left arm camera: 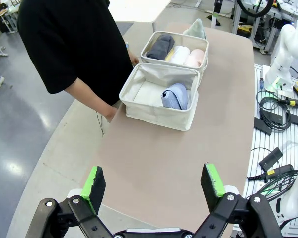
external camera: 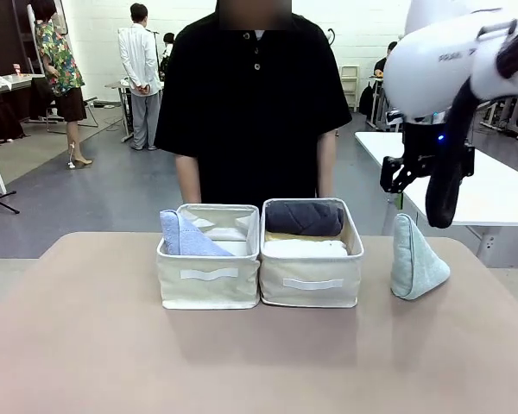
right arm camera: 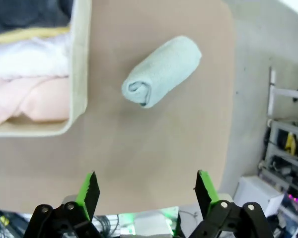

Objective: Sort the towels based on their folding style.
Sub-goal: Pick up another triangle-folded towel from the table and place it in the left Fabric basket.

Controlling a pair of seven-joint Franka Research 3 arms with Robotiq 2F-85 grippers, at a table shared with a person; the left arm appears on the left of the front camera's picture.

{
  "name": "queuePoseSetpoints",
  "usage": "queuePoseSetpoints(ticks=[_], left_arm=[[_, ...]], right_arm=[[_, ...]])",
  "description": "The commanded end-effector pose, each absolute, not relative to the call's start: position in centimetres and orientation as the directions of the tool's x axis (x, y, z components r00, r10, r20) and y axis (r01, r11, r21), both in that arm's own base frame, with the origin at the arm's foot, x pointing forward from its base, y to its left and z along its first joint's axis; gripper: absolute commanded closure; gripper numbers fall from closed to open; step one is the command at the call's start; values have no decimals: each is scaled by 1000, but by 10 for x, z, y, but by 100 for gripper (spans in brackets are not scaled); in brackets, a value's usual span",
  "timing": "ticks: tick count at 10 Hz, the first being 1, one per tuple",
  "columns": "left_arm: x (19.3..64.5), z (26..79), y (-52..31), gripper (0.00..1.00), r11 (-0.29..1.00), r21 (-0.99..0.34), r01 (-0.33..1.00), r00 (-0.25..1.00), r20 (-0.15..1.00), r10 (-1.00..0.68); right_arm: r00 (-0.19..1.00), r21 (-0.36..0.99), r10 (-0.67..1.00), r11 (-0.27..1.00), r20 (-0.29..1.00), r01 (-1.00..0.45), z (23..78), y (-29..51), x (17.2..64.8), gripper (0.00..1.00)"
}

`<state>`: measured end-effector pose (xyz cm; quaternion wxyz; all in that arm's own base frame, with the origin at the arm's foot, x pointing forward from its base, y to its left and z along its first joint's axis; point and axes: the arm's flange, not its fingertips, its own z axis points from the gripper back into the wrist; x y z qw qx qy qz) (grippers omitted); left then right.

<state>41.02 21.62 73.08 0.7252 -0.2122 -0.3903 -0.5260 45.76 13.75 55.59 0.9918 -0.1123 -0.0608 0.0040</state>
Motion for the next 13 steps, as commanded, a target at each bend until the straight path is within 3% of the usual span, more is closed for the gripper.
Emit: queuePoseSetpoints(ticks=[1,2,6,7,9,13], left_arm=[[409,731,215,0,357,105,928,139,792,-594],[409,731,215,0,357,105,928,139,792,-594],[409,731,215,0,357,105,928,139,792,-594],[409,731,215,0,357,105,928,139,792,-594],[409,731,215,0,357,105,928,139,792,-594],[409,731,215,0,357,105,928,139,792,-594]], right_arm=[[984,-316,-20,946,178,76,570,139,448,0],[993,-223,22,975,120,6,556,137,458,0],[991,-246,5,969,135,29,556,139,459,0],[970,-149,-179,968,165,204,549,139,474,0],[902,-34,-401,911,160,411,535,139,494,0],[755,-80,-619,760,217,646,512,145,512,0]])
